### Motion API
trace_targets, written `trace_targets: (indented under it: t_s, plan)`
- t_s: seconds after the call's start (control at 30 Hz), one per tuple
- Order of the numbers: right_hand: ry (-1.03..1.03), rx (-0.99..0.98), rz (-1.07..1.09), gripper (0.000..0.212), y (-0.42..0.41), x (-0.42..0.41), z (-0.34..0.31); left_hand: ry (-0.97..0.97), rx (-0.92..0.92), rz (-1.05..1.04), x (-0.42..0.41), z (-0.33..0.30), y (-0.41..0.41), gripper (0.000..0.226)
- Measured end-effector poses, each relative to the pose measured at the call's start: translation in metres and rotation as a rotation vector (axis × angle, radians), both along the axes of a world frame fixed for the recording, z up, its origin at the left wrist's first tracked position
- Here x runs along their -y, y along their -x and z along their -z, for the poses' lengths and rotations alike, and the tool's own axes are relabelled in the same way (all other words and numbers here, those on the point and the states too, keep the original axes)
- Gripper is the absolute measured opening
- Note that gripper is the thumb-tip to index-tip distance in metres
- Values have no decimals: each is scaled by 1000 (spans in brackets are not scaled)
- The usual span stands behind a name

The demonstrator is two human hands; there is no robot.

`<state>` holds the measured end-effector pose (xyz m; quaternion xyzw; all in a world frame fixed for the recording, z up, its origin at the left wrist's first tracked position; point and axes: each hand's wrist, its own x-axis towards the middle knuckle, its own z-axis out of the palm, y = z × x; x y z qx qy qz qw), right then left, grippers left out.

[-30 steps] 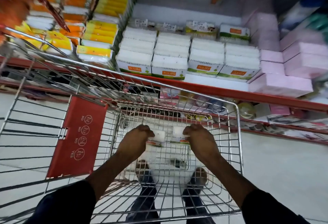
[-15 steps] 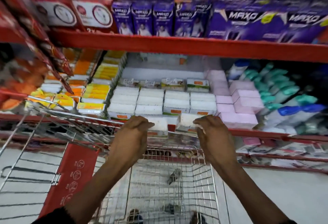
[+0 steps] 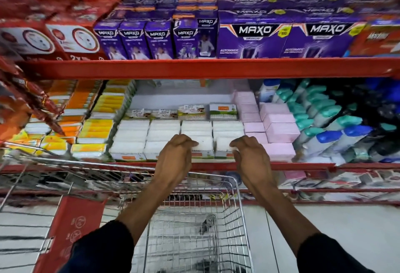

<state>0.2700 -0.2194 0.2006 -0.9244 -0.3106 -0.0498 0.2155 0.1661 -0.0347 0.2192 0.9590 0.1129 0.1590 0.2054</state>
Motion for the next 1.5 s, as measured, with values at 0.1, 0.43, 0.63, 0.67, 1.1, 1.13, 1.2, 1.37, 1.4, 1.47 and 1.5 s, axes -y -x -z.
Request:
trace_targets:
  t_s: [0.1,0.43,0.63,0.67,1.1,1.13,1.2,1.37,1.4,1.47,1.5]
  plan:
    - [45,-8,-8,36,-7,-4,14,-16,-27,10,3,10,-5,38]
    - [96,-28,-33,43,-23,-20,32,-23,-91,-25,1,40,-21,40]
    - [135,-43,-42,44,-23,-18,41,-11,-97,-37,2,48,-22,42]
    - [135,-43,-46,45,-23,-17,41,-9,-96,-35,2,48,-22,42]
    - [88,-104,-123,34,-25,-16,37,-7,-101,-25,-1,55,-26,36]
    - [97,-97,-123,34,-25,-16,38,-5,-105,-23,-2,56,-26,36]
    - [117,-86,-125,34,-24,-16,38,-3,-109,-11,-2,55,-25,36]
    - [79,-63,-139,34,-14,-24,36,54,-25,-98,-22,49,-8,36]
    - [64,-62,-159,35,-10,-30,36,54,-18,-148,-30,50,-3,39]
    - [44,-68,-208,36,-5,-45,39,34,-47,-216,-47,52,7,43]
    - [50,-76,-223,36,-3,-51,41,14,-73,-217,-53,52,10,43]
